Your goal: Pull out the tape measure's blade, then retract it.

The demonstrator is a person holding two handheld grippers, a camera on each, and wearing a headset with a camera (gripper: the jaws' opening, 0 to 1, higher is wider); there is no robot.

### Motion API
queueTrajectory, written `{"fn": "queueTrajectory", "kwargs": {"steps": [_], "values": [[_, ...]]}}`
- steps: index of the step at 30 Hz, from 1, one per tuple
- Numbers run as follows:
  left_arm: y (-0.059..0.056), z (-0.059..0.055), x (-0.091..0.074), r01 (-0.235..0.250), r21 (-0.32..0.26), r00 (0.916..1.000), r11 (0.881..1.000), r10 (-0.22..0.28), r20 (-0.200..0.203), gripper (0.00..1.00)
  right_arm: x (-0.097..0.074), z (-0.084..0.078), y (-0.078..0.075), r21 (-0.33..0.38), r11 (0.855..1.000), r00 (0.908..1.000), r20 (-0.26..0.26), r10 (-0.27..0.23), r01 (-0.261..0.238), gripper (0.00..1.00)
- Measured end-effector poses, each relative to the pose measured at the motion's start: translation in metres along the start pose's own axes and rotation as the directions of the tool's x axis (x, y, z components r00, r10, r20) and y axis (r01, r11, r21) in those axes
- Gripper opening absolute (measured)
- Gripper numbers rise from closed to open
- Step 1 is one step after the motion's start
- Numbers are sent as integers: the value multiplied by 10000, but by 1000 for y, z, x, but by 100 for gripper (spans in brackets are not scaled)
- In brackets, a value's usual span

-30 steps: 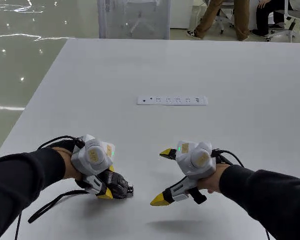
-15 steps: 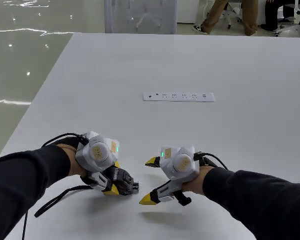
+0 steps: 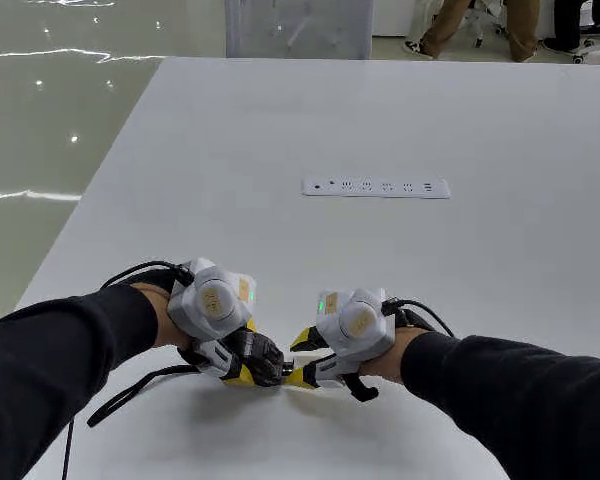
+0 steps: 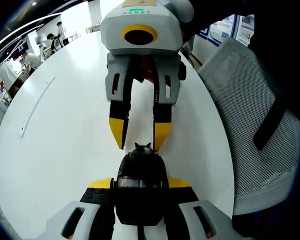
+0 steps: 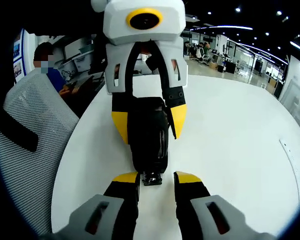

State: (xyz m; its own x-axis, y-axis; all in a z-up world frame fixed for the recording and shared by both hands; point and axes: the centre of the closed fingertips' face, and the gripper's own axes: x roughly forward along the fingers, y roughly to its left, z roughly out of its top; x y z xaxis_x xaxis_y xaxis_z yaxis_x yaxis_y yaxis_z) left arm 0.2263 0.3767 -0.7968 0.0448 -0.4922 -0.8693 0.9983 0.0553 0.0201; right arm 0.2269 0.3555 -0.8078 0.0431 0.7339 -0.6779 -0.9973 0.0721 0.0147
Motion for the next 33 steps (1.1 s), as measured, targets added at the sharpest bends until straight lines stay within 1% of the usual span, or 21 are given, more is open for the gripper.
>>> {"fn": "queueTrajectory", "kwargs": {"steps": [2, 6, 9, 13, 15, 16, 27, 31, 33], "values": [[0, 0, 0, 0, 9, 10000, 10000, 0, 13, 34, 1, -2, -1, -127, 9999, 9999, -99, -27, 26, 23], [0, 0, 0, 13, 17, 10000, 10000, -13, 1, 34, 4, -4, 3, -40, 9999, 9997, -195, 124, -124, 19], [0, 0, 0, 17, -79, 9999, 10000, -16, 99, 34, 8, -9, 7, -74, 9998, 9994, -291, 188, -191, 17], [0, 0, 0, 33, -92, 9999, 10000, -32, 124, 34, 12, -10, 7, -161, 9997, 9990, -409, 181, -188, 13], [0, 0, -1, 20, -73, 9999, 10000, -19, 112, 34, 11, -10, 7, -182, 9995, 9991, -340, 259, -265, 13], [0, 0, -1, 20, -81, 9999, 10000, -19, 114, 34, 11, -11, 7, 88, 9995, 9991, -307, 309, -306, 12], [0, 0, 0, 62, -154, 9999, 9999, -61, 83, 34, 8, -13, 6, -212, 9991, 9977, -582, 342, -354, 10], [0, 0, -1, 54, -158, 9999, 9999, -53, 87, 34, 4, -16, 6, -92, 9992, 9972, -652, 371, -378, 10], [0, 0, 0, 64, -168, 9999, 9998, -63, 84, 34, 1, -19, 5, 86, 9991, 9975, -570, 422, -418, 10]]}}
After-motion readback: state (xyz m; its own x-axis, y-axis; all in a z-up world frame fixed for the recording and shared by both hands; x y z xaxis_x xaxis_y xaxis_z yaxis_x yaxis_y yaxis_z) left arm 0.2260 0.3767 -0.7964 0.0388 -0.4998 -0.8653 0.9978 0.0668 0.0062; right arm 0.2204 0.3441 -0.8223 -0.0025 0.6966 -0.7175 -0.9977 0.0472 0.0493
